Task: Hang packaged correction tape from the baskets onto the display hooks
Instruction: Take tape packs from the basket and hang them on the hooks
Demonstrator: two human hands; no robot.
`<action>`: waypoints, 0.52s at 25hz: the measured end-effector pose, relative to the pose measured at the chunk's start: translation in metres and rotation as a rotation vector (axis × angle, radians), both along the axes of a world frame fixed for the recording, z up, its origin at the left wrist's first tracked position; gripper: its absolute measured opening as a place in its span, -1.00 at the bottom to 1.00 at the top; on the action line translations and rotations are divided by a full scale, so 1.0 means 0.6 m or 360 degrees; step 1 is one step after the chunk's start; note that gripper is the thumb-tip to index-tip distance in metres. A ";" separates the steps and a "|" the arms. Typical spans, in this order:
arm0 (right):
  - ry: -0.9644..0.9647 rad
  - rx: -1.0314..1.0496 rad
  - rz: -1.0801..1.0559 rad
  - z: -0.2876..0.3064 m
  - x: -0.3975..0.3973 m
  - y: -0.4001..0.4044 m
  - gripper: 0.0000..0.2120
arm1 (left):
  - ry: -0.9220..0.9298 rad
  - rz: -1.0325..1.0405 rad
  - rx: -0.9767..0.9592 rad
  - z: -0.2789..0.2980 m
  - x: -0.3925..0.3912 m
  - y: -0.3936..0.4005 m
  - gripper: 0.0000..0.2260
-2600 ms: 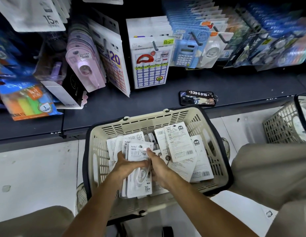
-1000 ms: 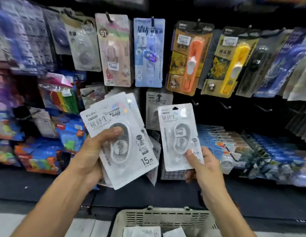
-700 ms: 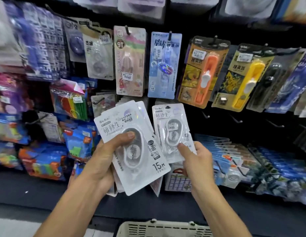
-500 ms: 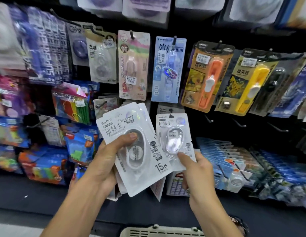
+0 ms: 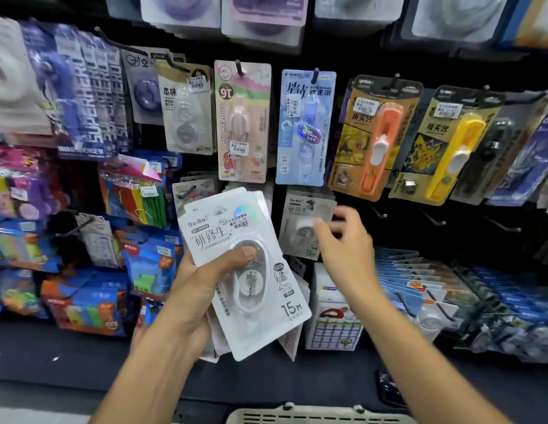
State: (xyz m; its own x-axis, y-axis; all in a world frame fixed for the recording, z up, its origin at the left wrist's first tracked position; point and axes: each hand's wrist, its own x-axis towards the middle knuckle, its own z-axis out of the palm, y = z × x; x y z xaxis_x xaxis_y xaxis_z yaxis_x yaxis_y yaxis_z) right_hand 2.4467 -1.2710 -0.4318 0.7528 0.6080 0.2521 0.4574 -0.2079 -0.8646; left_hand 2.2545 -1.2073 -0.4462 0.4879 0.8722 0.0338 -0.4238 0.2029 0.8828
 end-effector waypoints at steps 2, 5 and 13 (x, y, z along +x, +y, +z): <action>-0.0284 -0.0358 0.0014 0.055 0.021 0.054 -0.68 | 0.0024 -0.0002 0.0014 -0.001 -0.004 0.001 -0.36; -0.0543 -0.0647 -0.0101 0.090 0.035 0.117 -0.91 | 0.0064 -0.0007 0.0051 -0.003 -0.009 0.003 -0.35; -0.1128 -0.0763 -0.0330 0.049 0.021 0.123 -0.79 | 0.0097 -0.0036 0.0157 -0.001 -0.018 0.013 -0.18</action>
